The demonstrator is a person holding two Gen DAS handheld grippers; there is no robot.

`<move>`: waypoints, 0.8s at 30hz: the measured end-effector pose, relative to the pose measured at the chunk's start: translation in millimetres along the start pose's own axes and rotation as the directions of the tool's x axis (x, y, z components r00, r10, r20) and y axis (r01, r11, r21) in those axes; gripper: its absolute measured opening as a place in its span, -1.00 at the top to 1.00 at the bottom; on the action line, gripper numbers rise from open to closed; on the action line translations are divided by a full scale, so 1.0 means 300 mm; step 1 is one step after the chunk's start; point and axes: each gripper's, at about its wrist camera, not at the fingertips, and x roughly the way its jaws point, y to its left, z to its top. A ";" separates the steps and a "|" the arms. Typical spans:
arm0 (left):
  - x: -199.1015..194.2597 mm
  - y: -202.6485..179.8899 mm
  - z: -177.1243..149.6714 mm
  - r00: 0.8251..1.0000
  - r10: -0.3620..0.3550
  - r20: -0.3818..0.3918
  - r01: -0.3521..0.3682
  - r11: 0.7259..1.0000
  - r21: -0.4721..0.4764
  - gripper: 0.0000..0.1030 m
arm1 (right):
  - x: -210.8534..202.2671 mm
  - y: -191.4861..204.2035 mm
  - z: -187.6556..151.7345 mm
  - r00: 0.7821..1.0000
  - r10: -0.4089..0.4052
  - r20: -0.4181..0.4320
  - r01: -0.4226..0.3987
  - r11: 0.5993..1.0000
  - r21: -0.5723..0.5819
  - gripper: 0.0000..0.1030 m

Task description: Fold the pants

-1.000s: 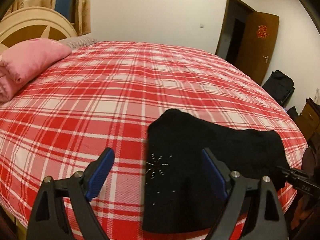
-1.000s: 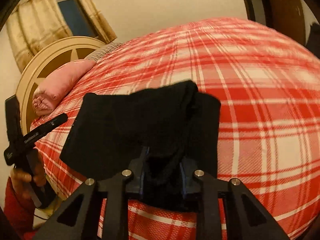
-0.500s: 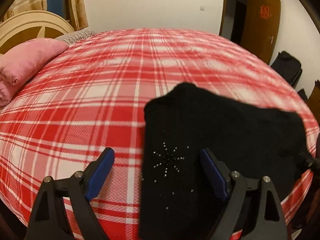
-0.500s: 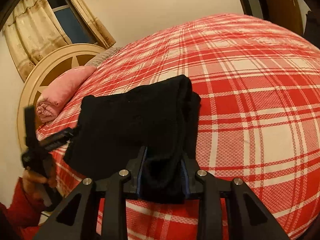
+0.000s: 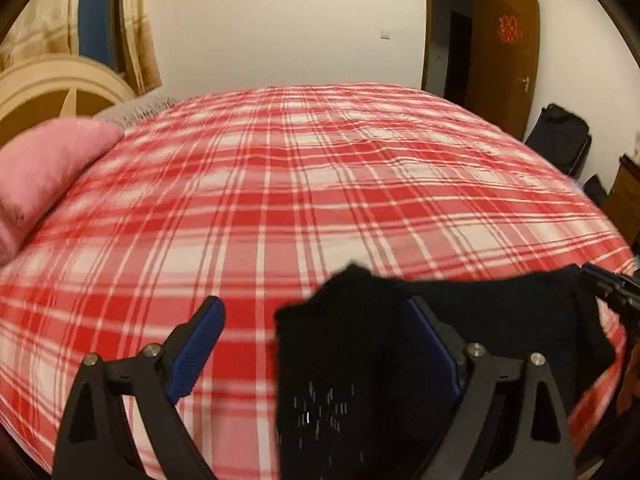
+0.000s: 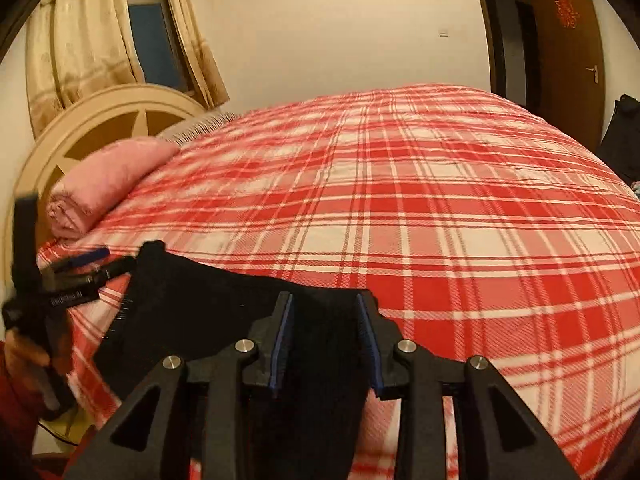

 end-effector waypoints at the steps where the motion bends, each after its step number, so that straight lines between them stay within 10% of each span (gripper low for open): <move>1: 0.027 -0.002 0.011 1.000 0.016 -0.013 -0.016 1.000 0.002 -0.81 | 0.024 -0.003 -0.003 1.000 -0.021 -0.020 0.021 1.000 -0.004 0.34; 14: 0.230 0.050 0.005 0.976 -0.001 -0.218 -0.023 0.994 -0.106 -0.89 | 0.075 -0.128 -0.061 0.995 0.094 -0.046 -0.079 0.963 0.257 0.06; 24: 0.072 0.056 0.000 0.988 0.039 -0.147 -0.051 0.996 -0.077 -0.89 | -0.087 -0.151 -0.109 0.988 0.136 0.066 -0.151 0.925 0.348 -0.26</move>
